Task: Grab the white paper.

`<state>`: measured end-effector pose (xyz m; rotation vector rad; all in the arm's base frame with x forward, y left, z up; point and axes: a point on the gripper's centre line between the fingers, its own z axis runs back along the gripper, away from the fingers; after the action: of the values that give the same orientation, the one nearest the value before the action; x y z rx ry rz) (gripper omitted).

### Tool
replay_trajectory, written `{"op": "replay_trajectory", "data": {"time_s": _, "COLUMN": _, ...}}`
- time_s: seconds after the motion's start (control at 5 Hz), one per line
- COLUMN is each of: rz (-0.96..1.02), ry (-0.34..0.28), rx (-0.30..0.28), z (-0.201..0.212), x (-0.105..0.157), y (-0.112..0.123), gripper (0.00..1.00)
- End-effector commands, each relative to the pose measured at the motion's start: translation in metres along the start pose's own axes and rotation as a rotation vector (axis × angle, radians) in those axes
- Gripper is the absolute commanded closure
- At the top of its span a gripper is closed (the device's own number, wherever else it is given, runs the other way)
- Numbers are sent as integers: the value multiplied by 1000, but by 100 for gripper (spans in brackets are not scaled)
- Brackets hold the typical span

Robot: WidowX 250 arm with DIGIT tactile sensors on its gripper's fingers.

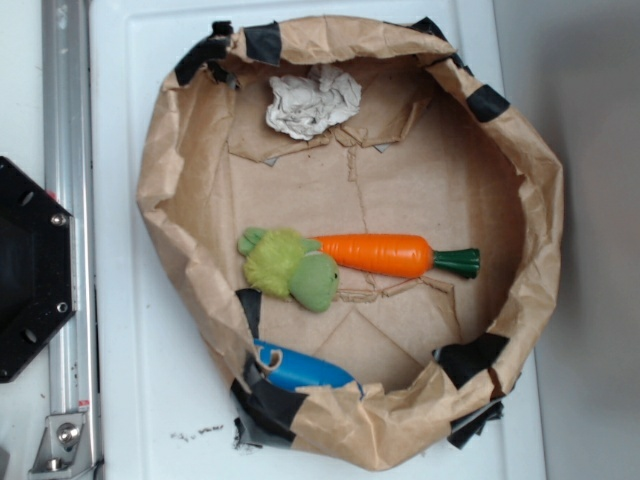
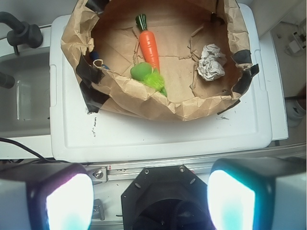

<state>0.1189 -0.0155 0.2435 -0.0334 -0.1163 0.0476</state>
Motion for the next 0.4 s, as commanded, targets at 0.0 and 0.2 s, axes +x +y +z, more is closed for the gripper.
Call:
{"op": "replay_trajectory", "data": {"time_s": 0.0, "rz": 0, "ry": 0, "rx": 0, "z": 0, "x": 0, "y": 0, "gripper": 0}}
{"op": "replay_trajectory", "data": {"time_s": 0.2, "rz": -231, "ry": -20, "rx": 26, "z": -24, "x": 48, "y": 9, "gripper": 0}}
